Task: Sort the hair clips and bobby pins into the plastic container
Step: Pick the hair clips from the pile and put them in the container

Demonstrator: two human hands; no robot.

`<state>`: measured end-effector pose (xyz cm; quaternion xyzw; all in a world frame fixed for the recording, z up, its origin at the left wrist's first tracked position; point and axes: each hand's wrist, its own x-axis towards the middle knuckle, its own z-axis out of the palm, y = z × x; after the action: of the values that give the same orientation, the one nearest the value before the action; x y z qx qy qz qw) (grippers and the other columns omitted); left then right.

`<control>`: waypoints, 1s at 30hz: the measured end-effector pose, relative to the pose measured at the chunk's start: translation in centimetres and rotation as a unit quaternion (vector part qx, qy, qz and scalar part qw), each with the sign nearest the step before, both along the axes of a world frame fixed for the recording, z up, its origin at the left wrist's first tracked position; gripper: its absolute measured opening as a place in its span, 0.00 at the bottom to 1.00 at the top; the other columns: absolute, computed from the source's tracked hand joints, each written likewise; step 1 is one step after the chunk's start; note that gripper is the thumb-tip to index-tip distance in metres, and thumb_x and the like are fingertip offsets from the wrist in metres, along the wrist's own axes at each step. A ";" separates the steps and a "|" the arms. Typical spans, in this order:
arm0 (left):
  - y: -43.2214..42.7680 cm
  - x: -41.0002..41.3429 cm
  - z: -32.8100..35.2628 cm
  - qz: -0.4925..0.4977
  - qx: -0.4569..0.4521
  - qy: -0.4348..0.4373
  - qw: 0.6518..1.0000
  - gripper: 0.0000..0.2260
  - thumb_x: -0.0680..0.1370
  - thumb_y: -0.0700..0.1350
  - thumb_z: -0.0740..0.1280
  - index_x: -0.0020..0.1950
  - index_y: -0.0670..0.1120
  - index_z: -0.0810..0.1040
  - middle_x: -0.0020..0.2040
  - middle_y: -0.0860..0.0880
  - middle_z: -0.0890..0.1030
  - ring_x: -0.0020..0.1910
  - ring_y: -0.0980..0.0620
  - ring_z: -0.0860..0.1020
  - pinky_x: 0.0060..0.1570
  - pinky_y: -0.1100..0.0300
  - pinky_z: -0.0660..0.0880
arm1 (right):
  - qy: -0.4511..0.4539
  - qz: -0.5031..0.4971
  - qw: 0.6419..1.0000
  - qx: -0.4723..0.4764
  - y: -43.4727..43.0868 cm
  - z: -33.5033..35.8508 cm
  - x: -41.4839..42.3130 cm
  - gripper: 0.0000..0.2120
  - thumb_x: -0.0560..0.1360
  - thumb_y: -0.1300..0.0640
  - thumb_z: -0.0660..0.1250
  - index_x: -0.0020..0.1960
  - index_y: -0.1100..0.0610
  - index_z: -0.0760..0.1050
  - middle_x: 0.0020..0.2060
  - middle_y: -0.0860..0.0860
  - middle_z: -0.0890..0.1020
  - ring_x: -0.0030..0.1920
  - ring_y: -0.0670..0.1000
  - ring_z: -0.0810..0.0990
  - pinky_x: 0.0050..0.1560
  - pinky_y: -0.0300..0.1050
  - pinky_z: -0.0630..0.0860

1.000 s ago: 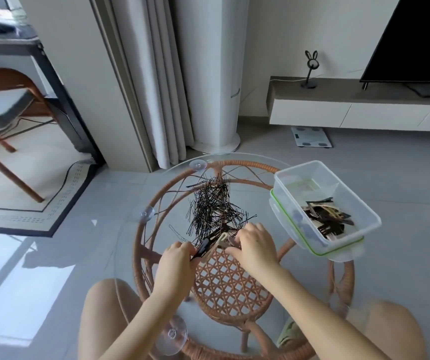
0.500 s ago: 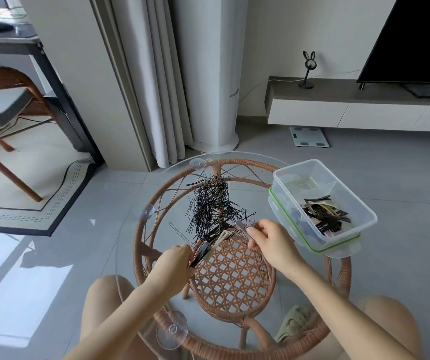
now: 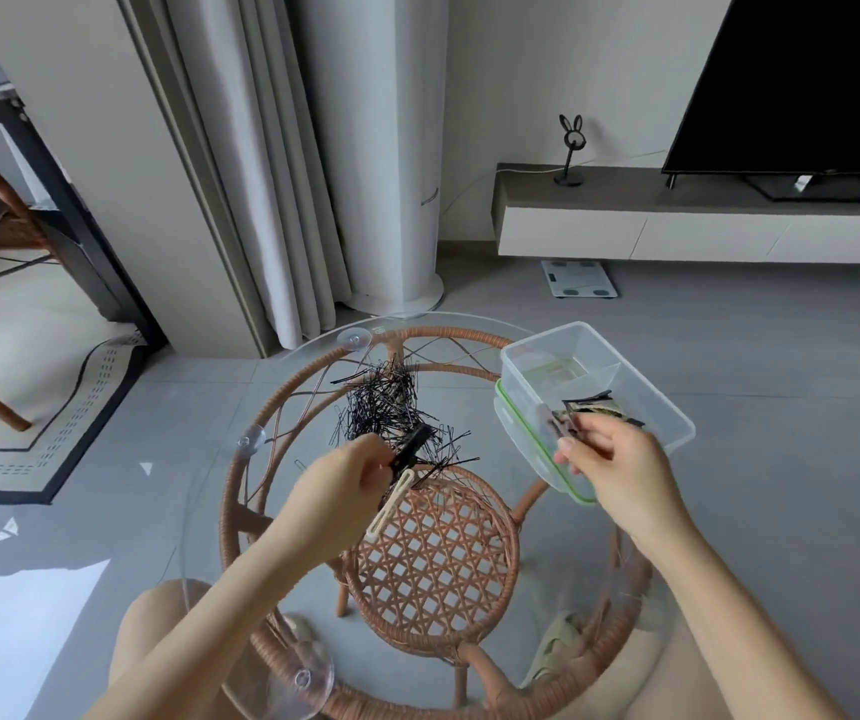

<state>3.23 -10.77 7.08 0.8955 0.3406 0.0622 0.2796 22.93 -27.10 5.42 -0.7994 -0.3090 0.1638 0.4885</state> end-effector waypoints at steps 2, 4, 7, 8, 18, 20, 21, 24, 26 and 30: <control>-1.6 3.7 1.2 -0.050 0.001 -0.056 0.997 0.08 0.79 0.40 0.59 0.53 0.45 0.76 0.41 0.51 0.77 0.30 0.58 0.72 0.28 0.66 0.69 | -0.040 -0.071 0.996 -0.038 -1.1 0.3 2.8 0.05 0.72 0.64 0.65 0.40 0.58 0.79 0.31 0.50 0.83 0.32 0.47 0.78 0.41 0.47 0.75; -3.3 8.2 1.8 -0.090 -0.001 -0.078 0.993 0.09 0.78 0.40 0.60 0.53 0.42 0.78 0.40 0.49 0.78 0.27 0.56 0.71 0.26 0.65 0.66 | -0.057 -0.112 0.988 -0.089 -1.5 0.4 5.3 0.06 0.71 0.63 0.66 0.36 0.59 0.79 0.30 0.53 0.83 0.31 0.54 0.77 0.39 0.49 0.74; -5.1 14.0 2.1 -0.126 -0.022 -0.062 0.990 0.12 0.78 0.37 0.58 0.55 0.39 0.79 0.50 0.43 0.82 0.43 0.45 0.78 0.41 0.58 0.74 | -0.024 -0.127 0.985 -0.114 -0.5 0.7 7.1 0.10 0.72 0.60 0.65 0.33 0.62 0.76 0.30 0.57 0.81 0.29 0.57 0.77 0.34 0.46 0.74; -5.4 15.2 2.0 -0.132 -0.029 -0.052 0.989 0.12 0.78 0.35 0.57 0.55 0.39 0.79 0.52 0.42 0.81 0.49 0.43 0.78 0.46 0.56 0.74 | -0.045 -0.124 0.982 -0.138 -0.3 0.7 7.4 0.13 0.74 0.58 0.64 0.32 0.61 0.73 0.30 0.58 0.79 0.30 0.59 0.75 0.34 0.47 0.73; 0.7 4.9 -4.0 0.009 0.073 0.126 0.989 0.13 0.78 0.50 0.63 0.49 0.40 0.77 0.46 0.45 0.77 0.40 0.47 0.77 0.37 0.56 0.76 | -0.285 -0.014 0.951 -0.114 1.3 0.0 -1.3 0.08 0.74 0.60 0.63 0.43 0.59 0.80 0.34 0.54 0.84 0.36 0.57 0.80 0.36 0.48 0.76; 0.6 3.2 -5.8 0.007 0.067 0.155 0.986 0.13 0.77 0.51 0.64 0.53 0.42 0.75 0.49 0.46 0.77 0.44 0.48 0.78 0.41 0.56 0.77 | -0.258 0.027 0.959 -0.114 1.9 -1.3 -3.1 0.07 0.74 0.59 0.64 0.45 0.57 0.81 0.37 0.52 0.85 0.37 0.55 0.81 0.37 0.46 0.76; 0.5 2.8 -6.4 0.013 0.065 0.146 0.987 0.13 0.77 0.50 0.64 0.54 0.42 0.74 0.49 0.46 0.77 0.45 0.48 0.78 0.42 0.56 0.76 | -0.247 0.041 0.962 -0.113 2.2 -1.9 -3.9 0.07 0.74 0.58 0.64 0.46 0.56 0.81 0.38 0.51 0.85 0.38 0.54 0.81 0.39 0.45 0.77; 0.6 2.7 -7.6 0.033 0.085 0.112 0.990 0.09 0.79 0.47 0.61 0.47 0.41 0.73 0.44 0.46 0.75 0.40 0.49 0.75 0.39 0.58 0.74 | -0.228 0.059 0.964 -0.126 2.2 -3.3 -5.5 0.08 0.75 0.55 0.64 0.48 0.54 0.81 0.39 0.49 0.86 0.40 0.51 0.82 0.41 0.45 0.79; 0.5 2.8 -7.9 0.040 0.098 0.107 0.989 0.10 0.80 0.44 0.58 0.43 0.41 0.72 0.41 0.47 0.76 0.38 0.49 0.75 0.39 0.57 0.76 | -0.229 0.055 0.964 -0.126 1.8 -3.8 -6.0 0.07 0.74 0.55 0.64 0.47 0.53 0.81 0.38 0.49 0.86 0.39 0.51 0.82 0.42 0.46 0.79; 0.1 2.8 -6.4 0.056 0.082 0.027 0.995 0.11 0.80 0.45 0.58 0.44 0.42 0.78 0.40 0.48 0.79 0.36 0.50 0.76 0.36 0.58 0.75 | -0.193 0.052 0.975 -0.101 1.9 -4.2 -6.9 0.09 0.75 0.53 0.64 0.50 0.53 0.80 0.40 0.48 0.86 0.41 0.49 0.83 0.48 0.52 0.79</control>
<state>6.06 -10.65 0.68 0.8960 0.3919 0.0811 0.1922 16.06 -25.22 1.22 -0.8438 -0.4208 0.0622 0.3272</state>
